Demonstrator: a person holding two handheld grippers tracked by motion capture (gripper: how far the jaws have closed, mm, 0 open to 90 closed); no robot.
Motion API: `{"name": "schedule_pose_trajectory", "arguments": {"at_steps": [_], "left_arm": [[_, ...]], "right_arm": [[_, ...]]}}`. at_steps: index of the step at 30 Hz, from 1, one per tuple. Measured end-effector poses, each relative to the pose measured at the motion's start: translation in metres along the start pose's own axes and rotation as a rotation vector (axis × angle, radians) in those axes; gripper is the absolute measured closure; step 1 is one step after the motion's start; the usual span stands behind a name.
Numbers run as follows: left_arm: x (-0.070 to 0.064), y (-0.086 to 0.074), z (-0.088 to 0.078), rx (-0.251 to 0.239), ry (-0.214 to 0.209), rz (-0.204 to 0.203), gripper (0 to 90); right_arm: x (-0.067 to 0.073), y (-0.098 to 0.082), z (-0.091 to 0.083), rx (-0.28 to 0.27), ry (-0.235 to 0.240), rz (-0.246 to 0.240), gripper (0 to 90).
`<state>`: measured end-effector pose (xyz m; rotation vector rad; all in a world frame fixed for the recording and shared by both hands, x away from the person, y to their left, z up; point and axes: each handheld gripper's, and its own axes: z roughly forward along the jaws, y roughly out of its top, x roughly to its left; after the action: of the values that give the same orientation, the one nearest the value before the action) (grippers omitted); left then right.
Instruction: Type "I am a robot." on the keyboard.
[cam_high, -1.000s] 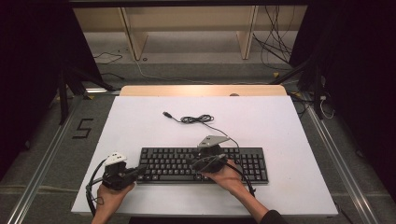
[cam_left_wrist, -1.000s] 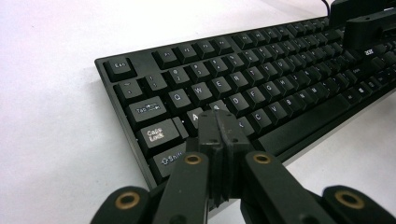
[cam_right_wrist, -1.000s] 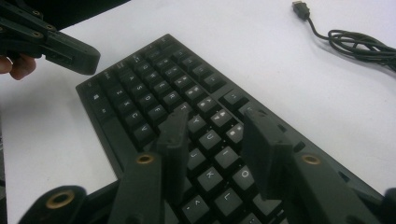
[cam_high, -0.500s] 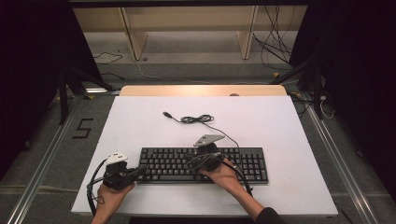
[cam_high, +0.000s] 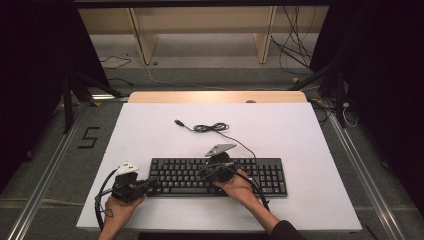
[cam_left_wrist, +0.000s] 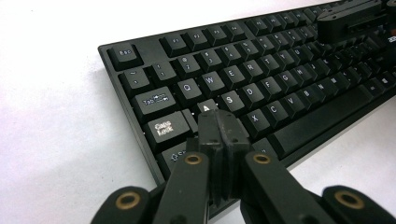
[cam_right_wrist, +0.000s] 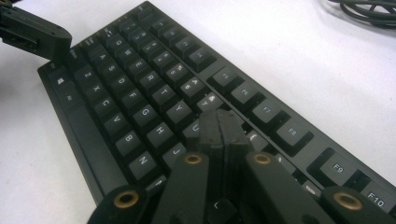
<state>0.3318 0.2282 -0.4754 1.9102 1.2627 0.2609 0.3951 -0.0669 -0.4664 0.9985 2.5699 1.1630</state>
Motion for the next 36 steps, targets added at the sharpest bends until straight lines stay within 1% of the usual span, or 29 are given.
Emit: {"name": "schedule_pose_trajectory", "arguments": {"at_steps": [12, 17, 23, 25, 27, 36], "left_arm": [[-0.0004, -0.0007, 0.0038, 0.031, 0.008, 0.009, 88.9], [-0.0002, -0.0008, 0.0037, 0.034, 0.013, 0.005, 89.0], [0.0017, 0.0, 0.0026, 0.028, 0.033, 0.007, 89.0], [0.0027, 0.0002, 0.003, 0.026, 0.038, 0.001, 89.0], [0.0032, -0.0001, 0.004, 0.033, 0.04, 0.002, 89.0], [0.0017, 0.0001, 0.0051, 0.035, 0.043, 0.007, 89.0]], "right_arm": [[-0.0019, -0.0006, 0.0052, 0.017, -0.015, -0.002, 90.0], [-0.0019, -0.0002, 0.0071, 0.023, -0.015, 0.003, 90.0], [-0.0018, 0.0004, 0.0078, 0.019, -0.015, -0.001, 90.0], [-0.0021, 0.0006, 0.0081, 0.019, -0.015, -0.002, 90.0], [-0.0022, 0.0006, 0.0087, 0.021, -0.016, -0.002, 90.0], [-0.0022, 0.0009, 0.0095, 0.022, -0.019, 0.004, 90.0]]}}
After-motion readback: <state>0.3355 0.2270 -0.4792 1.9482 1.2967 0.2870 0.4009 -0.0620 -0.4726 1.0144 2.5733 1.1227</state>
